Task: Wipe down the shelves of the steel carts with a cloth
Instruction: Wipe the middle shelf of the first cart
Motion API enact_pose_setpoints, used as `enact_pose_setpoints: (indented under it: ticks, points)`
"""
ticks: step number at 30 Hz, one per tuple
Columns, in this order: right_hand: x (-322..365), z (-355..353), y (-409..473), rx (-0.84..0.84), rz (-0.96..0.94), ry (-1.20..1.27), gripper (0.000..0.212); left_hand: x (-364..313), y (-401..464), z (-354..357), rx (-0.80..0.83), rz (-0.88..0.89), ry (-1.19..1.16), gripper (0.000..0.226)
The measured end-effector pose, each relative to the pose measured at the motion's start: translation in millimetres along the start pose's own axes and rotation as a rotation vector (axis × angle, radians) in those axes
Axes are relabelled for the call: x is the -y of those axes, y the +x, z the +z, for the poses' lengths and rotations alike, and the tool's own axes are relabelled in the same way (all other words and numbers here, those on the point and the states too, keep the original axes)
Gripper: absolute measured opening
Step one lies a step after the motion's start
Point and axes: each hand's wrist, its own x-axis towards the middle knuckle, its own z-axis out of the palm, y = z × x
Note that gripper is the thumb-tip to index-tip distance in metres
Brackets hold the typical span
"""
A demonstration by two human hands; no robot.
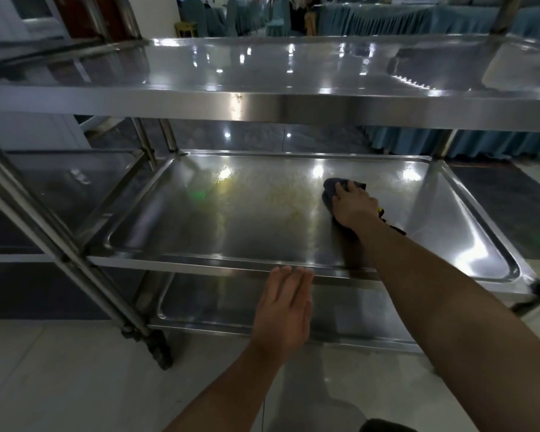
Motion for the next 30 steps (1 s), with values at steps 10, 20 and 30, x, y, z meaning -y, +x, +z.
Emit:
enact_pose_setpoints:
  ticks: [10, 20, 30]
  points:
    - [8.5, 13.2, -111.8, 0.006, -0.056, -0.053, 0.054, 6.7, 17.0, -37.9, 0.145, -0.012, -0.066, 0.041]
    - [55.7, 21.3, -161.0, 0.016, -0.037, -0.091, 0.052, 83.3, -3.8, -81.7, 0.165, -0.015, 0.026, 0.042]
    - [73.6, 22.4, -114.6, 0.040, 0.045, -0.063, 0.055, 94.7, -0.5, -75.8, 0.023, 0.071, -0.003, 0.039]
